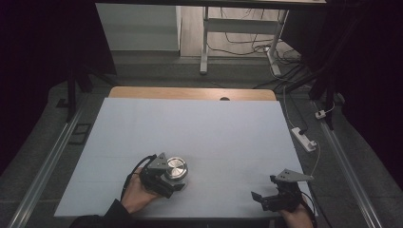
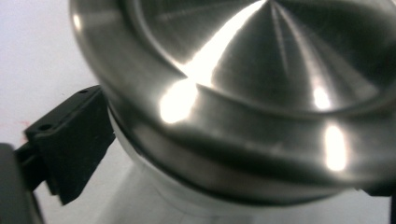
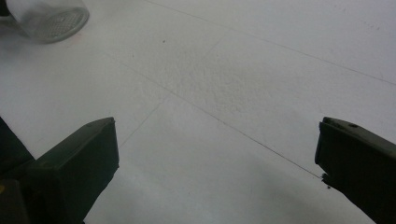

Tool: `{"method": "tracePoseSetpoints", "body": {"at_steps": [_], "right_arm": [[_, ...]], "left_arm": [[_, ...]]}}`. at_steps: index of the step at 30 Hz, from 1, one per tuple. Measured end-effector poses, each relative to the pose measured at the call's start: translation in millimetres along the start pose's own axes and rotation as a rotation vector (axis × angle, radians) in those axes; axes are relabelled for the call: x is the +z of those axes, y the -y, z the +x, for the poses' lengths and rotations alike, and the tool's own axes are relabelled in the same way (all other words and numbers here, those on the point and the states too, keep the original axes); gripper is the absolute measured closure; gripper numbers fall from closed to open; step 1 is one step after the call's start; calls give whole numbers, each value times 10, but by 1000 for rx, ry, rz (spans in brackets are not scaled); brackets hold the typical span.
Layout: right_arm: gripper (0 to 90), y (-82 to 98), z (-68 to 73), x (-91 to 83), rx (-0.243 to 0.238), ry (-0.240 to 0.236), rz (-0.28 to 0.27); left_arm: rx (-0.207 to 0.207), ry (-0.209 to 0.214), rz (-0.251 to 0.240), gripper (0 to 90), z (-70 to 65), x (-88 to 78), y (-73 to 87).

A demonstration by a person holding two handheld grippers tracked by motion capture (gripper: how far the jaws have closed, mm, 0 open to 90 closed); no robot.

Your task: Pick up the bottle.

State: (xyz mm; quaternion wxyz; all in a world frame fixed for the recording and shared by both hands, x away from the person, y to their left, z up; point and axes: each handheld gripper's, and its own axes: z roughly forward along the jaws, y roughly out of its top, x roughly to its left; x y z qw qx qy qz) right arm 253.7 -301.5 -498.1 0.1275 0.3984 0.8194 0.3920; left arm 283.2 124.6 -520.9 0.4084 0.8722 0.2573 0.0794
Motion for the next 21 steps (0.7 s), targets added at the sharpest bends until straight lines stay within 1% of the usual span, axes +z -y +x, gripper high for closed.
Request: {"method": "tracePoseSetpoints", "body": {"at_steps": [1,2,4,6,7,11,14,15,19,21], "right_arm": [[0,0,0,0,0,0,0],[0,0,0,0,0,-1,0],[0,0,0,0,-1,-1,0],[0,-1,0,0,-1,-1,1],[0,-1,0,1,-1,-1,1],[0,-1,3,1,-3,-1,2],[0,-1,4,1,-4,-1,2],[0,-2,4,1,-4,-1,2],[0,-2,8,1,-9,1,2],[0,-2,8,1,-11,1,2]], "left_arm": [[6,-6,-1,42,-1,-1,-3],[17,-5,0,60,2,-6,-5],[24,-1,-9,80,-6,-8,-7],[44,8,-19,130,-23,-22,-6],[52,-3,-20,149,-37,-25,-9],[52,-3,-19,155,-38,-28,-12],[57,-4,-9,156,-36,-32,-21],[52,-5,-14,156,-40,-29,-21],[41,-15,-9,158,-52,-28,-40],[52,-33,-2,158,-59,-31,-56]]}}
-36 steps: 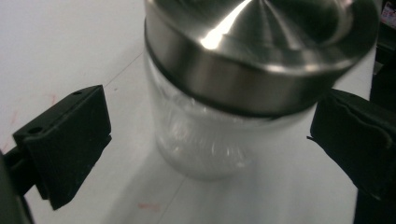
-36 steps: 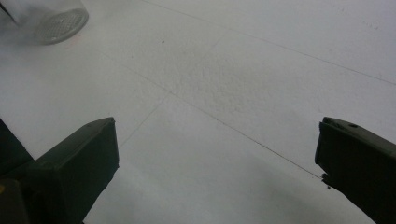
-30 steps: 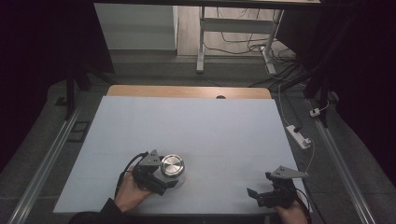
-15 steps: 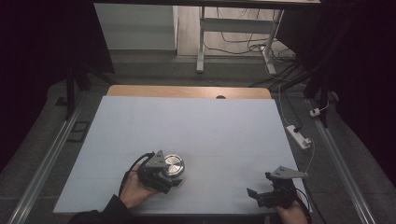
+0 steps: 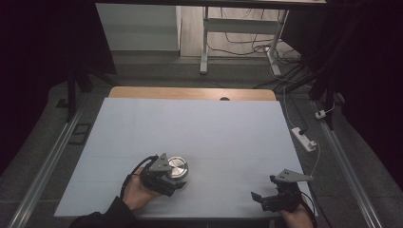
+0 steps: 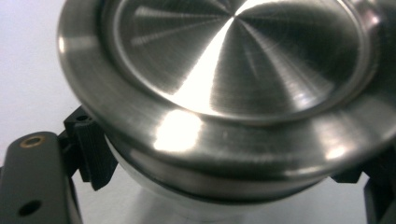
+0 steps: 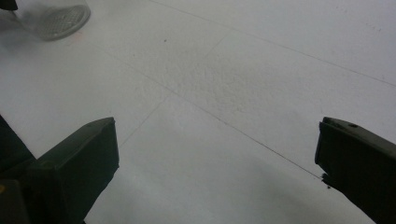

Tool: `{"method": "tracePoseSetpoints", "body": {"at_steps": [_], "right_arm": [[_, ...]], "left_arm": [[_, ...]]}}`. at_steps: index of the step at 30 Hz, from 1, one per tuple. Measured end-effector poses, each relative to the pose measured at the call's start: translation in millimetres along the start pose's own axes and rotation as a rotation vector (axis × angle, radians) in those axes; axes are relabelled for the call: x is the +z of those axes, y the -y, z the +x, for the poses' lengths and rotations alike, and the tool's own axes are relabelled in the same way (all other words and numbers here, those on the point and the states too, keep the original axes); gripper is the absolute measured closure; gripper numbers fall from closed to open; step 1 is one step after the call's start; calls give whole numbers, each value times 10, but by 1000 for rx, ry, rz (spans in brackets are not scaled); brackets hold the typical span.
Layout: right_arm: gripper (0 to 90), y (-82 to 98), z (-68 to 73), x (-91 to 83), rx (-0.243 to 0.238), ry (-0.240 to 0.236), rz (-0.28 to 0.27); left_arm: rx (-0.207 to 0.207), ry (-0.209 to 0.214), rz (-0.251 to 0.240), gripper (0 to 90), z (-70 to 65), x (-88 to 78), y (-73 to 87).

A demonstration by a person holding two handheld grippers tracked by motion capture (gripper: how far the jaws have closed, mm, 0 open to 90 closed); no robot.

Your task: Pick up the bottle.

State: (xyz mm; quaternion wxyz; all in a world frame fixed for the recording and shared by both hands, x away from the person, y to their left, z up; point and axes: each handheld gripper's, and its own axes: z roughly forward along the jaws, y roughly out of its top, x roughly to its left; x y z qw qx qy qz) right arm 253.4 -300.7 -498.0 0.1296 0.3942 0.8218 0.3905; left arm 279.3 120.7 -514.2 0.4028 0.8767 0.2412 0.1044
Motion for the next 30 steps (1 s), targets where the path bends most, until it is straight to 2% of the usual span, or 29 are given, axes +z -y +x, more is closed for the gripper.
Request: {"method": "tracePoseSetpoints", "body": {"at_steps": [6,9,17,21,30], "right_arm": [[0,0,-1,1,1,0,0],[0,0,-1,1,1,0,0],[0,0,-6,0,7,-3,-2],[0,0,-6,0,7,-2,-1],[0,0,-7,1,8,-2,-2]], "left_arm": [[-8,7,-20,158,30,-51,-64],[1,5,-23,158,37,-82,-115],[31,40,-30,159,56,-138,-297],[63,51,-16,159,51,-159,-386],[68,65,-39,159,80,-216,-553]]}}
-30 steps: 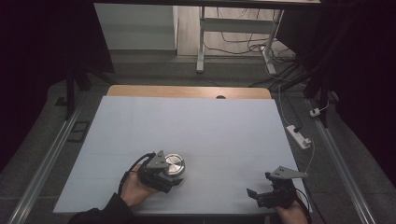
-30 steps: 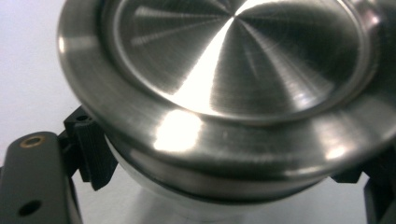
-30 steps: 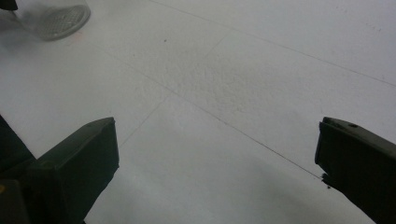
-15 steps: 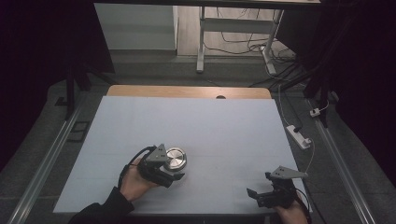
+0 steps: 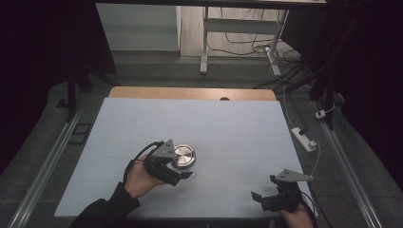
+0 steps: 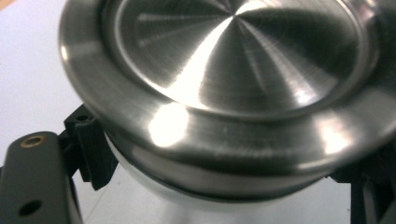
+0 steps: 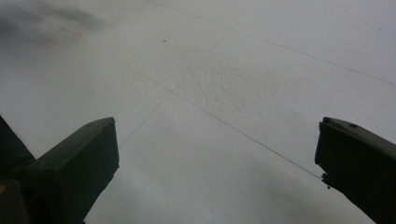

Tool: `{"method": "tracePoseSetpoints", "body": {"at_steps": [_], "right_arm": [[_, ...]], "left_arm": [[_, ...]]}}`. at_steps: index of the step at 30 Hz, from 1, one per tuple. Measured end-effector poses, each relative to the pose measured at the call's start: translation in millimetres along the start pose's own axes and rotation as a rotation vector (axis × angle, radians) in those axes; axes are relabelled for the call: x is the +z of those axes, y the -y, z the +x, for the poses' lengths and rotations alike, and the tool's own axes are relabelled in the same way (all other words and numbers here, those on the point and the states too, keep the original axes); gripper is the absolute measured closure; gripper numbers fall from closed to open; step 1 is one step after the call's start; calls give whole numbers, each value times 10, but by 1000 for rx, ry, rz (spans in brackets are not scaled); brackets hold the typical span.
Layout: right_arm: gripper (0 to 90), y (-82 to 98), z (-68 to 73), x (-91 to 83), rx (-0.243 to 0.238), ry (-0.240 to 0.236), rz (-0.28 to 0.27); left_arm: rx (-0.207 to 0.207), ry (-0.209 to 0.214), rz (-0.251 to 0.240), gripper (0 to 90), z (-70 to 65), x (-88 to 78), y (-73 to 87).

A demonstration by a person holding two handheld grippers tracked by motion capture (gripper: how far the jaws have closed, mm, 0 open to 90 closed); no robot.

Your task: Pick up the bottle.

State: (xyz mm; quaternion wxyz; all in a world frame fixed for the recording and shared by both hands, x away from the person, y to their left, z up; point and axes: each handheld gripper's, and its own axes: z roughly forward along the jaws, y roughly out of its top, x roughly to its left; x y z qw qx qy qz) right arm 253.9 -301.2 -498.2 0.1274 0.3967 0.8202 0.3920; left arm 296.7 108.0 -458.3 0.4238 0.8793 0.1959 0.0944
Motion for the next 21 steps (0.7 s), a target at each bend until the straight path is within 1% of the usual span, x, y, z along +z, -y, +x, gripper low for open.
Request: {"method": "tracePoseSetpoints", "body": {"at_steps": [3,6,7,9,15,21], "right_arm": [[0,0,-2,-2,1,-1,-3],[0,0,-5,-4,2,-2,-5],[0,0,-4,-4,2,-2,-5],[0,1,-1,-4,3,-2,-7],[0,0,-7,-4,0,-4,-7],[0,0,-9,-4,0,-4,-9]], "left_arm": [[-1,2,-6,159,19,-13,-56],[2,12,-12,159,42,-18,-119],[-5,15,-18,159,44,-17,-141],[-4,21,-20,159,51,-18,-189],[13,33,-24,159,52,-13,-339],[20,43,-43,159,34,-23,-456]]}}
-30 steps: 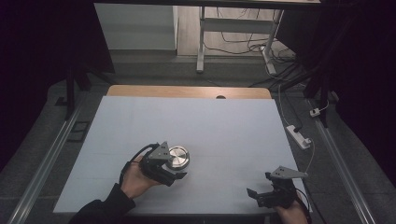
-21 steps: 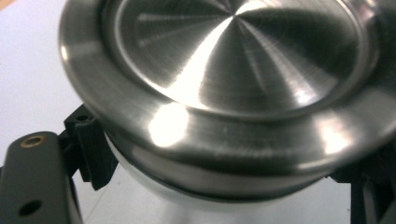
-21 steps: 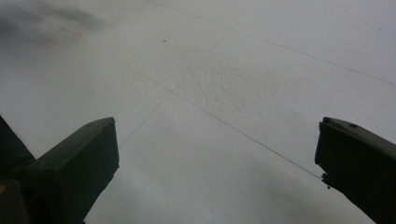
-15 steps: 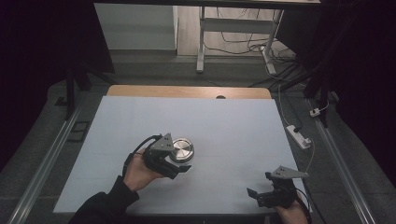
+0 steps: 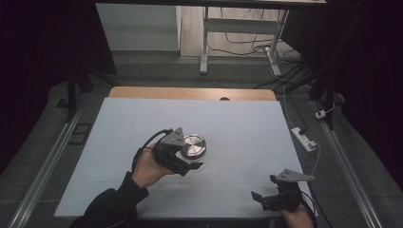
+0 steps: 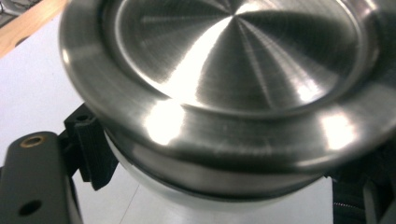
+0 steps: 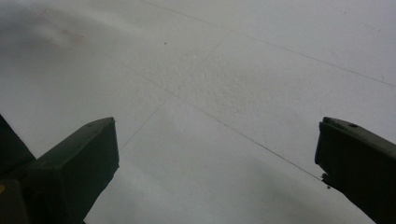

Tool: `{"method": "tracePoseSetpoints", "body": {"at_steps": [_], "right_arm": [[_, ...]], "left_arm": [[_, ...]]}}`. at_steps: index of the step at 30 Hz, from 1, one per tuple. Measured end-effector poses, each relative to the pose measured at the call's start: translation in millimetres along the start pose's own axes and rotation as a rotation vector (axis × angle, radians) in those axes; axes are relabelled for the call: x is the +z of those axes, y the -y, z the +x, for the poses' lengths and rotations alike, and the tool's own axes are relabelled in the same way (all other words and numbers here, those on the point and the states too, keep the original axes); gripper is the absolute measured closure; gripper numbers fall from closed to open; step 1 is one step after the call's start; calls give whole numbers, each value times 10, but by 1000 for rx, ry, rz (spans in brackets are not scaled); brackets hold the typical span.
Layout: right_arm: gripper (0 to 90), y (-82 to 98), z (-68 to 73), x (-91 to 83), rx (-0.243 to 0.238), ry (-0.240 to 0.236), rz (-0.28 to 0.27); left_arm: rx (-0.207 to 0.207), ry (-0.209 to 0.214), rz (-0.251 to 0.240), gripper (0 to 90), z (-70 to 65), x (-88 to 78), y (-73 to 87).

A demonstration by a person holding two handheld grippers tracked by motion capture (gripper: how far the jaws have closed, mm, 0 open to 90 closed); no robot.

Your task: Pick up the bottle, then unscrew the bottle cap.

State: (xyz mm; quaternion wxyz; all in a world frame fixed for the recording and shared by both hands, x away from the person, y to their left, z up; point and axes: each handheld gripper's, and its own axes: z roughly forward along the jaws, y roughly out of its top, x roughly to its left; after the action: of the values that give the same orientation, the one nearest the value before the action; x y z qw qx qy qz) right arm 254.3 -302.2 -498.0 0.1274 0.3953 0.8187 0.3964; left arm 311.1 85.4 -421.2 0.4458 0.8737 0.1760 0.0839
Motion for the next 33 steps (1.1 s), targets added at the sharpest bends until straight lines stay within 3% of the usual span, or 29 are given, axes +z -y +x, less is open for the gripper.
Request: {"method": "tracePoseSetpoints", "body": {"at_steps": [9,16,21,33], "right_arm": [[0,2,11,-5,-6,4,-5],[0,-18,39,-30,-43,28,-32],[0,-66,63,-75,-46,9,-69],[0,-183,170,-79,-48,-54,-95]], "left_arm": [[-11,0,-2,158,-25,-30,22],[-20,6,12,159,-4,30,72],[-25,7,15,159,-8,54,90],[-20,6,9,159,-21,40,101]]}}
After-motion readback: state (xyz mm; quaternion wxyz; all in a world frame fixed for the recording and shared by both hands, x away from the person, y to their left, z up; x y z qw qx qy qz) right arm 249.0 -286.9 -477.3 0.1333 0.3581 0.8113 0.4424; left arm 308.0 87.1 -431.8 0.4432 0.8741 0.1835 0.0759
